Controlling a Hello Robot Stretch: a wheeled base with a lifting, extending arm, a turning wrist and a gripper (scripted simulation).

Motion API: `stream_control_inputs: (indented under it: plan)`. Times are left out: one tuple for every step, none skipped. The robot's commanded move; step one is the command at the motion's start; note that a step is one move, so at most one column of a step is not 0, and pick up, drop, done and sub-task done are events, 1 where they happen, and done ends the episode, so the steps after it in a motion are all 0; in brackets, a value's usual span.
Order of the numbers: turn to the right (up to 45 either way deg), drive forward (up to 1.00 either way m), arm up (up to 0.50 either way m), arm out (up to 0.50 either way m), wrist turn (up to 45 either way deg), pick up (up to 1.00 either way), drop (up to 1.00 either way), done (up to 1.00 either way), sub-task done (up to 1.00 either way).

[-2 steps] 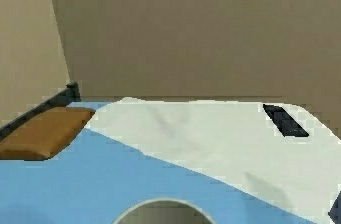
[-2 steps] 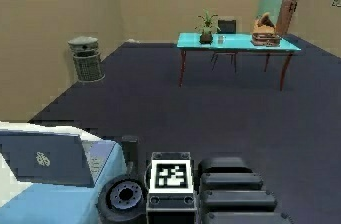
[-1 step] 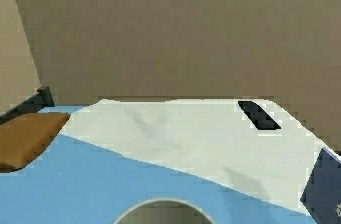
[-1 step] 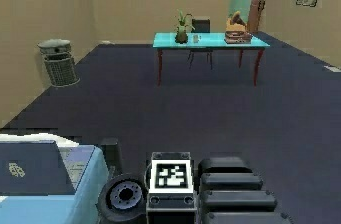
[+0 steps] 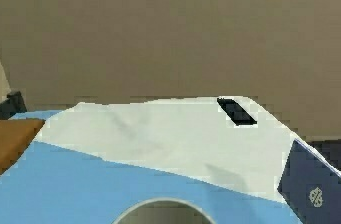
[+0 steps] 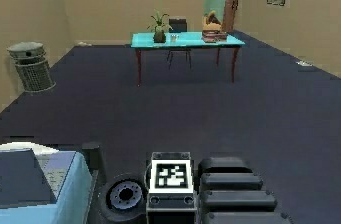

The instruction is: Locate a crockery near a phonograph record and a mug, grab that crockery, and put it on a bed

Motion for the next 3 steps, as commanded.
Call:
stream_control_inputs:
  plan:
    - [-9.0, 0.00, 0.00, 0.00, 0.0, 0.00, 0.00, 0.00, 0.00]
    - [18.0, 0.00, 0.00, 0.00, 0.0, 0.00, 0.00, 0.00, 0.00]
    - [-18.0, 0.00, 0.00, 0.00, 0.0, 0.00, 0.00, 0.00, 0.00]
